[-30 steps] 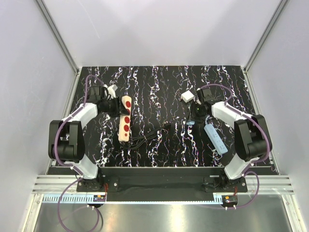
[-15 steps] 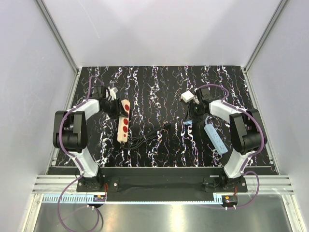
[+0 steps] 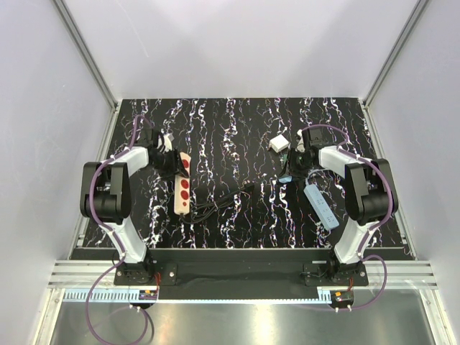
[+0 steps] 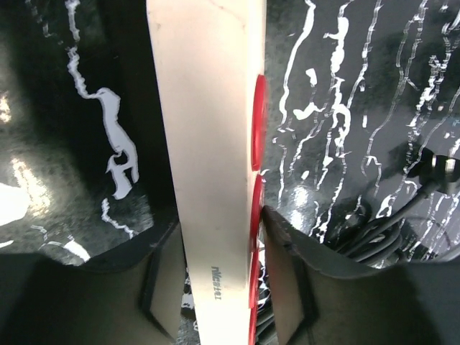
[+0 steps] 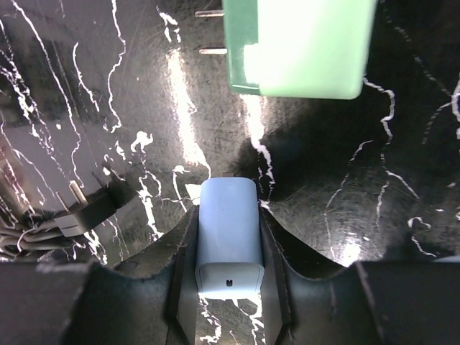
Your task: Pull the plug off the socket
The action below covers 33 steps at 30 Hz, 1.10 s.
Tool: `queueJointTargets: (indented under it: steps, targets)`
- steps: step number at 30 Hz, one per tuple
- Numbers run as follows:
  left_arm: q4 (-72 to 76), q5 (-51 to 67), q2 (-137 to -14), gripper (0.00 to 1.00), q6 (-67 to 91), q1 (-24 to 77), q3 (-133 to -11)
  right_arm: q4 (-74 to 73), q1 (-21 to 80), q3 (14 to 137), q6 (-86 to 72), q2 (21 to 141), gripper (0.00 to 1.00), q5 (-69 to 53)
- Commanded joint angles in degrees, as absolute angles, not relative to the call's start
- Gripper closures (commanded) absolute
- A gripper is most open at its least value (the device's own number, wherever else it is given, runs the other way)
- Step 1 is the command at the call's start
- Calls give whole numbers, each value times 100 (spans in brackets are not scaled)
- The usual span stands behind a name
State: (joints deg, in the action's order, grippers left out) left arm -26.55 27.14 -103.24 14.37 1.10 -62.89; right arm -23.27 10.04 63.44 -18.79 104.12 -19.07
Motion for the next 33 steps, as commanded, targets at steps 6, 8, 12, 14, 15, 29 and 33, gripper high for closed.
queueJointTargets:
  steps: [6,8,12,14,15,29,33]
  targets:
    - [-2716,2189,-10090,46,1292,53,-6495,-2215,976,6557,-1793,10485,67,-2101]
    - [-2733,1987,-9907,46,1292,53,-6469,-2215,975,6548,-1793,10477,59,-2092]
    - [-2733,1583,-9494,43,1301,44,-6416,-2285,958,6565,-1819,10547,48,-2022]
    - [-2716,1415,-9317,41,1301,44,-6372,-2346,949,6600,-1863,10564,43,-1830]
    - [-2725,1398,-9160,41,1301,53,-6363,-2425,958,6609,-1872,10556,34,-1750]
    - [-2347,1837,-8148,38,1441,149,-5959,-3515,984,6769,-1748,9766,7,-194]
    - [-2259,2222,-7902,38,1713,334,-5862,-3394,1212,6461,-2003,9064,0,-605]
